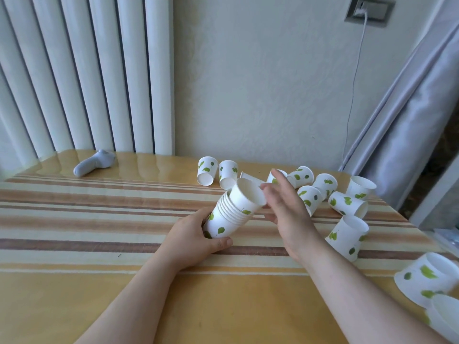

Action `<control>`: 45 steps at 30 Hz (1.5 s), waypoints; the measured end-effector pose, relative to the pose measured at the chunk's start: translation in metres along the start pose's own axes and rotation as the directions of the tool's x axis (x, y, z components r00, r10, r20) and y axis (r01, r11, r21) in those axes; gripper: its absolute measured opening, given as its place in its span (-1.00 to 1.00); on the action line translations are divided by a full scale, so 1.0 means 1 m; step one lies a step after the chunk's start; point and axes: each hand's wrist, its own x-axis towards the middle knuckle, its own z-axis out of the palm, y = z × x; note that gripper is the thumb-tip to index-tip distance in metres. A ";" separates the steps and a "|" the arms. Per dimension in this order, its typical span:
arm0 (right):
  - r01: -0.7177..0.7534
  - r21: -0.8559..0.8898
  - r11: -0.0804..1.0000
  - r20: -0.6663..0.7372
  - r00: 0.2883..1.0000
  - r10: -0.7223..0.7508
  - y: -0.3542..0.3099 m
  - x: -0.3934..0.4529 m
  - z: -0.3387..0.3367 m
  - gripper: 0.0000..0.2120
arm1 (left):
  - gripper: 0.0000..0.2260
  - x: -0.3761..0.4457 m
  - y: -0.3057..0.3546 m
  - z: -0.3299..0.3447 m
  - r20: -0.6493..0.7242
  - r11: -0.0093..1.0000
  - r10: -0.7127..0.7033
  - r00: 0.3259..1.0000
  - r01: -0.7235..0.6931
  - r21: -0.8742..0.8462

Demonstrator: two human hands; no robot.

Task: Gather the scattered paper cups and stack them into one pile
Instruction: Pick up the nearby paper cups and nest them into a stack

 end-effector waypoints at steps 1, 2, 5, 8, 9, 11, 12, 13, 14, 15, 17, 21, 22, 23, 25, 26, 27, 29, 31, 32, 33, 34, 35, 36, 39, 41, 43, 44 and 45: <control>-0.035 0.025 0.999 -0.030 0.999 0.035 0.004 0.005 -0.001 -0.36 | -0.41 0.000 -0.001 0.000 -0.005 1.000 -0.009 1.000 0.009 -0.003; -0.069 0.031 0.997 -0.066 0.995 0.071 0.009 0.011 -0.001 -0.39 | -0.43 0.001 -0.001 0.000 -0.011 1.000 -0.016 1.000 0.016 -0.005; -0.120 -0.214 0.970 -0.155 0.984 0.088 0.029 0.039 -0.003 -0.49 | -0.43 0.002 -0.002 0.000 -0.021 0.999 -0.038 0.999 0.038 -0.004; -0.080 -0.548 0.833 -0.102 0.994 0.028 0.044 0.073 -0.001 -0.33 | -0.43 0.003 -0.003 0.001 -0.011 0.999 -0.049 0.999 0.049 0.012; -0.065 -0.620 0.782 -0.072 0.997 0.026 0.046 0.083 0.003 -0.26 | -0.42 0.003 -0.003 0.001 -0.011 0.999 -0.052 0.999 0.052 0.015; -0.017 -0.736 0.677 0.013 0.999 0.039 0.048 0.101 0.010 -0.11 | -0.40 0.005 -0.003 0.002 -0.027 0.998 -0.049 0.998 0.050 0.024; 0.015 -0.789 0.614 0.060 0.997 0.053 0.048 0.109 0.013 -0.03 | -0.41 0.006 -0.003 0.003 -0.041 0.998 -0.048 0.998 0.049 0.030; 0.045 -0.832 0.552 0.099 0.993 0.068 0.048 0.115 0.017 0.03 | -0.41 0.006 -0.003 0.003 -0.054 0.998 -0.048 0.997 0.050 0.033; 0.066 -0.865 0.497 0.123 0.989 0.084 0.048 0.120 0.020 0.06 | -0.43 0.006 -0.003 0.003 -0.067 0.998 -0.050 0.996 0.052 0.028; 0.074 -0.887 0.455 0.133 0.986 0.099 0.047 0.122 0.022 0.06 | -0.44 0.006 -0.003 0.003 -0.078 0.998 -0.054 0.996 0.055 0.018; 0.063 -0.923 0.379 0.104 0.991 0.090 0.049 0.124 0.026 -0.08 | -0.47 0.007 -0.004 0.003 -0.084 0.998 -0.061 0.995 0.062 0.005; 0.032 -0.971 0.239 0.035 0.999 0.008 0.052 0.116 0.028 -0.57 | -0.51 0.007 -0.003 0.003 -0.073 0.998 -0.070 0.995 0.069 -0.012; 0.040 -0.974 0.224 0.042 0.999 0.003 0.053 0.113 0.026 -0.63 | -0.52 0.006 -0.002 0.003 -0.070 0.998 -0.069 0.995 0.068 -0.010; 0.051 -0.975 0.218 0.054 0.999 0.006 0.053 0.111 0.024 -0.64 | -0.53 0.006 -0.002 0.003 -0.070 0.998 -0.067 0.995 0.067 -0.012; 0.066 -0.969 0.237 0.070 0.997 0.012 0.053 0.106 0.020 -0.59 | -0.53 0.005 -0.001 0.002 -0.075 0.997 -0.069 0.995 0.067 -0.025; 0.065 -0.966 0.251 0.069 0.998 0.008 0.053 0.104 0.017 -0.58 | -0.53 0.005 -0.001 0.002 -0.080 0.997 -0.070 0.994 0.068 -0.028; 0.058 -0.964 0.261 0.060 0.998 0.000 0.053 0.102 0.014 -0.58 | -0.53 0.005 -0.001 0.002 -0.083 0.997 -0.070 0.994 0.068 -0.029; 0.031 -0.953 0.302 0.019 0.999 -0.044 0.056 0.097 0.006 -0.57 | -0.52 0.004 -0.001 0.001 -0.083 0.997 -0.071 0.994 0.068 -0.036; -0.033 -0.873 0.487 -0.086 0.992 -0.088 0.061 0.089 -0.004 -0.53 | -0.53 0.004 -0.001 0.001 -0.084 0.997 -0.072 0.994 0.068 -0.047; -0.076 -0.729 0.681 -0.172 0.982 -0.075 0.062 0.084 -0.007 -0.52 | -0.54 0.004 -0.001 0.001 -0.086 0.996 -0.070 0.994 0.066 -0.052; -0.121 -0.454 0.883 -0.261 0.965 -0.002 0.059 0.079 -0.009 -0.54 | -0.55 0.003 -0.001 0.001 -0.088 0.997 -0.067 0.994 0.062 -0.055; -0.156 -0.090 0.984 -0.304 0.945 0.122 0.053 0.075 -0.011 -0.57 | -0.56 0.004 -0.001 0.001 -0.089 0.997 -0.063 0.994 0.058 -0.056; -0.186 0.221 0.957 -0.288 0.925 0.246 0.046 0.071 -0.012 -0.63 | -0.56 0.003 -0.001 0.001 -0.089 0.997 -0.060 0.994 0.055 -0.055; -0.206 0.426 0.881 -0.236 0.915 0.328 0.039 0.067 -0.013 -0.70 | -0.55 0.003 -0.001 0.001 -0.089 0.997 -0.056 0.994 0.051 -0.053; -0.194 0.622 0.759 -0.082 0.947 0.310 0.021 0.058 -0.014 -0.71 | -0.56 0.004 -0.001 0.002 -0.091 0.999 -0.032 0.995 0.030 -0.029; -0.175 0.605 0.777 -0.004 0.975 0.223 0.010 0.051 -0.007 -0.54 | -0.57 0.003 -0.001 0.001 -0.089 1.000 -0.017 0.996 0.016 -0.020; -0.149 0.533 0.833 0.055 0.988 0.142 0.003 0.043 0.004 -0.48 | -0.58 0.003 0.000 0.001 -0.088 1.000 -0.004 0.996 0.002 -0.020; -0.133 0.486 0.864 0.070 0.991 0.114 0.001 0.039 0.010 -0.47 | -0.58 0.003 0.000 0.001 -0.087 1.000 -0.001 0.996 0.000 -0.021; -0.117 0.441 0.890 0.076 0.993 0.093 0.001 0.036 0.015 -0.46 | -0.56 0.002 0.000 0.001 -0.089 1.000 0.000 0.996 -0.002 -0.022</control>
